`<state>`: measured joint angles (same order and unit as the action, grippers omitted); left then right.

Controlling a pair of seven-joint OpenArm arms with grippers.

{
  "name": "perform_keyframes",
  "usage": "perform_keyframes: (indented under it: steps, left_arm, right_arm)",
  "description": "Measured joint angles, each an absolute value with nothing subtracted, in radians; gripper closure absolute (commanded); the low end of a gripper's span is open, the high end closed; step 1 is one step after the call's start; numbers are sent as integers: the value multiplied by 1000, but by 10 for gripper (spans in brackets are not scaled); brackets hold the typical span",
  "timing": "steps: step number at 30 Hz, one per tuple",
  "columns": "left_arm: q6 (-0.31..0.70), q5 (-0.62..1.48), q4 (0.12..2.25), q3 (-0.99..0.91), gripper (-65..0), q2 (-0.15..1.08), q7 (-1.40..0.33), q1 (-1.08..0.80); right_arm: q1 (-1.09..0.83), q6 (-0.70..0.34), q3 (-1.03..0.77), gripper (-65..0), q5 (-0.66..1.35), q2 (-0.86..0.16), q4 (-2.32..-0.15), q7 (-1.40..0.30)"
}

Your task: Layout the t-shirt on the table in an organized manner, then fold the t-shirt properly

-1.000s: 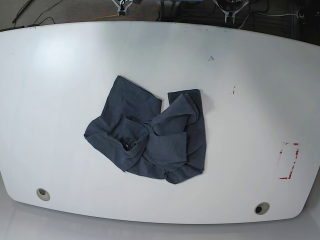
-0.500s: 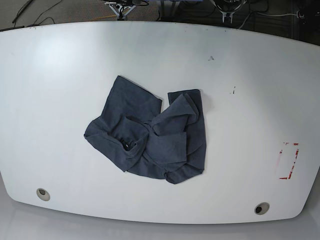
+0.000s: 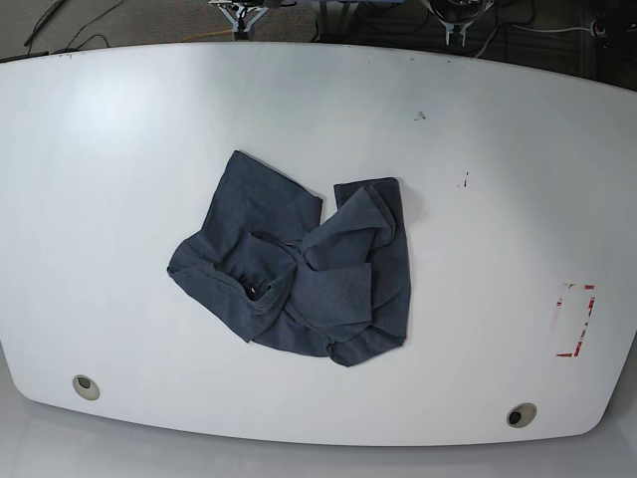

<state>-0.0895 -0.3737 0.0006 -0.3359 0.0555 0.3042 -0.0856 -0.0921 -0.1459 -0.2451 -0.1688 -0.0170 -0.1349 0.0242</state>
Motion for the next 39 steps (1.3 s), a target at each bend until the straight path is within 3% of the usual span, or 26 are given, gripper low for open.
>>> perform_keyframes:
  steps: [9, 15, 19, 21, 24, 27, 29, 39]
  left_arm:
    - [-85, -374, 1, -335, -110, 59, 305, -86]
    - [65, -374, 6, -335, -110, 59, 311, -115]
    - [138, -374, 2, -335, -114, 57, 302, -137]
    - [139, -374, 6, -335, -143, 55, 303, -147]
    - [139, -374, 46, -335, -245, 56, 305, -168]
    - [131, -373, 101, -335, -366, 50, 309, -190]
    - [110, -370, 139, -335, -409, 44, 315, -205]
    - [68, -374, 253, -334, -414, 20, 348, -302]
  right_arm:
    - [-102, -146, -245, -18, -169, -17, -135, 99]
    - [-133, -146, -248, -20, -169, -17, -136, 131]
    - [-152, -146, -248, -93, -169, -17, -137, 131]
    - [-165, -146, -248, -137, -170, -16, -158, 130]
    - [-203, -146, -248, -200, -169, -14, -228, 133]
    - [-239, -146, -248, -224, -167, -14, -301, 138]
    - [-261, -146, -248, -222, -157, -14, -337, 141]
    - [-360, -146, -248, -225, -157, -13, -471, 130]
